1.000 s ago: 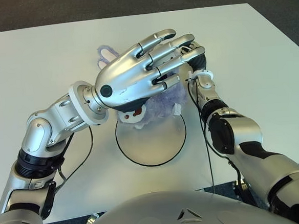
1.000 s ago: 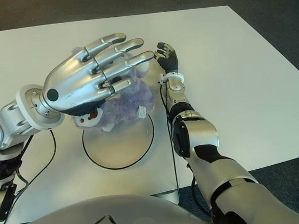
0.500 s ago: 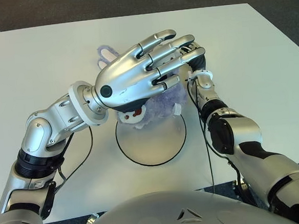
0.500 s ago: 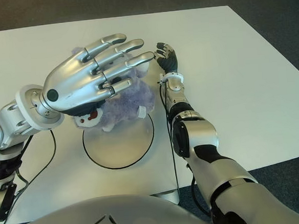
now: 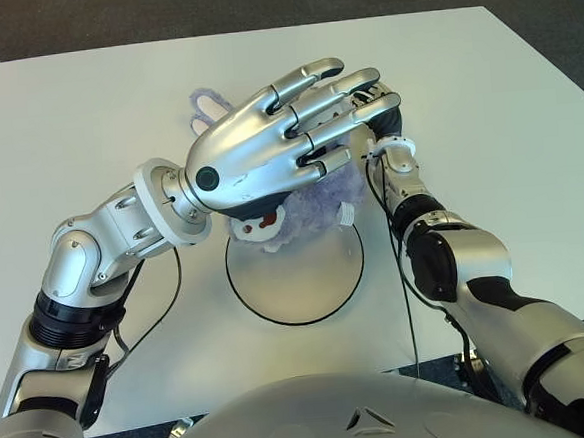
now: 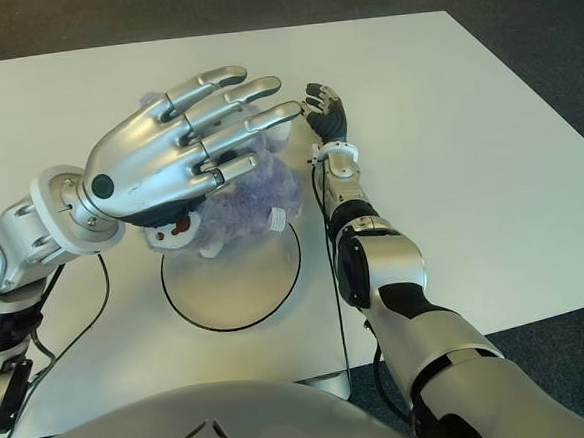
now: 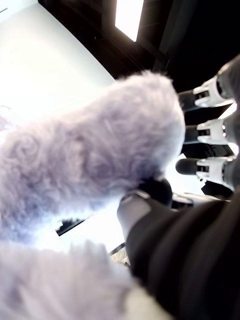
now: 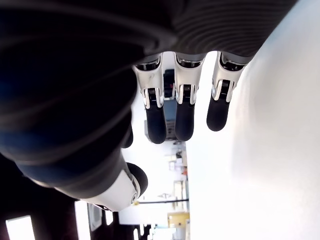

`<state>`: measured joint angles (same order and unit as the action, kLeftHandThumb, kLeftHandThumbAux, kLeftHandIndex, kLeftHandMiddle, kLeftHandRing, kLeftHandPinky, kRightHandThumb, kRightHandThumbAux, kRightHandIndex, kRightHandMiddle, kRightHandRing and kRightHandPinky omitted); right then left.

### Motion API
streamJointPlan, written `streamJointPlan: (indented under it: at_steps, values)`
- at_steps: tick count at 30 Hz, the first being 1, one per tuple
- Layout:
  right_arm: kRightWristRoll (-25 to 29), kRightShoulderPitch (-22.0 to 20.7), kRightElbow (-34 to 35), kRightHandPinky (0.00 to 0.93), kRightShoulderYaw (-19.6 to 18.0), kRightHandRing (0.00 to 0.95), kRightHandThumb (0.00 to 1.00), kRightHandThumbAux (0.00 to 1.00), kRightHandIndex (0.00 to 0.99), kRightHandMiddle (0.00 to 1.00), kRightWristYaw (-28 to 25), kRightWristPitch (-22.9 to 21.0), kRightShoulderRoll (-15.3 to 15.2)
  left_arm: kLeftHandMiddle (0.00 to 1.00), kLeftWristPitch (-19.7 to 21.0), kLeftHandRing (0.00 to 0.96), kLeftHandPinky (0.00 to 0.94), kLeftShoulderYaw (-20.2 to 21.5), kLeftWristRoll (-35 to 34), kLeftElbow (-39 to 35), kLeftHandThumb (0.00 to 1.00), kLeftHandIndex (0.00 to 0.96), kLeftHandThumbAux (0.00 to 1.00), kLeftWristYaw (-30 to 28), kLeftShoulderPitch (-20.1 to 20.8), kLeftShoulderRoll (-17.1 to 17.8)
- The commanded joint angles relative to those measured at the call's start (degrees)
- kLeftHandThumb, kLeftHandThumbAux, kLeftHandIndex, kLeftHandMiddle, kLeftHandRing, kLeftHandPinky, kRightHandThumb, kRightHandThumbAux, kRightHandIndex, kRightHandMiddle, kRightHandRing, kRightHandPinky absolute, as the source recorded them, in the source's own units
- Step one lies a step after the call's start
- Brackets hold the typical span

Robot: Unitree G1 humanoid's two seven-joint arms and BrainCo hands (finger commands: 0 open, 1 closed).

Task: Put the doll into the plate.

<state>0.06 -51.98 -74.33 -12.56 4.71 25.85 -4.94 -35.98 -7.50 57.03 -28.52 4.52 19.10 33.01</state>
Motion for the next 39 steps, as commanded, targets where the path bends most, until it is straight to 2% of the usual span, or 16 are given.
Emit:
streamJointPlan:
  at_steps: [1,39]
  values:
    - [0.0,0.9,-0.7,0.188,-0.1,0.183,0.528,0.852,0.234,0.214,0.2,0.2,0.5,0.055,-0.6,0.005,0.075,0.3,0.4,1.0,0.714,0.420,0.703,0.4,-0.8,0.3]
    - [-0.1,0.7,-0.8,0.188,-0.1,0.183,0.528,0.852,0.234,0.214,0.4,0.0,0.7,0.055,-1.3,0.005,0.075,0.7,0.5,2.0,0.714,0.420,0.703,1.1,-0.7,0.4]
